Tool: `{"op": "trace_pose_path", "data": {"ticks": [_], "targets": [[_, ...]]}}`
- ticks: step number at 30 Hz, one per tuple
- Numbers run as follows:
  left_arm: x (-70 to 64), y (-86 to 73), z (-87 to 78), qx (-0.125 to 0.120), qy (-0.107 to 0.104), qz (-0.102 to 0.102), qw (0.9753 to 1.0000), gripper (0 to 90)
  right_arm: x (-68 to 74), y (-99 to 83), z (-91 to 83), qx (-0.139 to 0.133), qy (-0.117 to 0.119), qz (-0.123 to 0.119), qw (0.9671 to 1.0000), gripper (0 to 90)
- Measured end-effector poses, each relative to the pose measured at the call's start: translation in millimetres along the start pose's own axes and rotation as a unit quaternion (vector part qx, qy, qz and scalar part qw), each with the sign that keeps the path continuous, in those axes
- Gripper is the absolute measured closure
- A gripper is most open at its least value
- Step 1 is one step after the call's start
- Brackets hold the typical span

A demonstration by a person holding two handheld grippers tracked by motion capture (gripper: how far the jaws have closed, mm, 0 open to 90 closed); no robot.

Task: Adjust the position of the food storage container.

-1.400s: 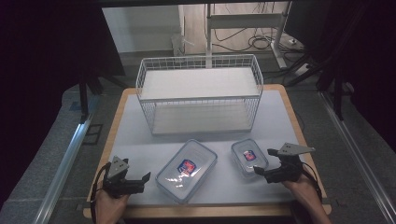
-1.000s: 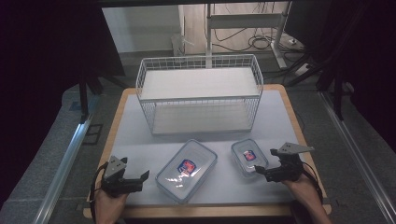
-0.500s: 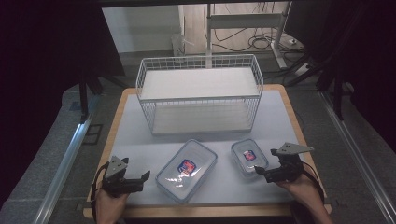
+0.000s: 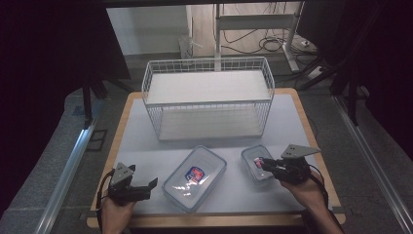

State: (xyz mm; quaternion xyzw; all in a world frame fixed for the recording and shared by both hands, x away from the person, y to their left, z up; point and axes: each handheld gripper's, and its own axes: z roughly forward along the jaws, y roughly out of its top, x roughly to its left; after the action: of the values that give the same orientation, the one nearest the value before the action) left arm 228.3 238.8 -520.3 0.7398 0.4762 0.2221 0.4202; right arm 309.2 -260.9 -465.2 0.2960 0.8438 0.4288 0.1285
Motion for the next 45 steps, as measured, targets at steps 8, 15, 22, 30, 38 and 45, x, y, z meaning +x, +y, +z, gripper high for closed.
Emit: {"op": "trace_pose_path", "data": {"ticks": [8,15,22,30,38,45], "targets": [[-4.7,0.9,1.7,-0.004,-0.009,-0.002,1.0,3.9,12.1,18.4,32.3,0.035,0.04,-0.027,0.9982,89.9],[-3.9,-0.1,2.0,-0.002,-0.009,-0.005,0.9999,4.0,19.2,31.0,67.5,0.084,0.027,-0.058,0.9944,90.0],[-4.1,-0.4,3.4,0.003,-0.012,-0.005,0.9999,4.4,20.0,27.8,70.8,0.104,0.016,-0.055,0.993,90.0],[-5.5,-0.1,5.2,0.007,-0.014,-0.002,0.9999,4.4,-0.1,17.9,58.8,0.109,-0.025,-0.027,0.9934,90.0],[-3.6,-0.2,3.2,0.009,-0.015,-0.01,0.9998,4.8,-25.4,5.0,37.3,0.104,-0.058,0.008,0.9929,90.0],[-7.0,1.7,-5.9,0.027,-0.001,-0.011,0.9996,4.2,-24.8,3.2,34.9,0.096,-0.061,0.004,0.9935,90.0]]}}
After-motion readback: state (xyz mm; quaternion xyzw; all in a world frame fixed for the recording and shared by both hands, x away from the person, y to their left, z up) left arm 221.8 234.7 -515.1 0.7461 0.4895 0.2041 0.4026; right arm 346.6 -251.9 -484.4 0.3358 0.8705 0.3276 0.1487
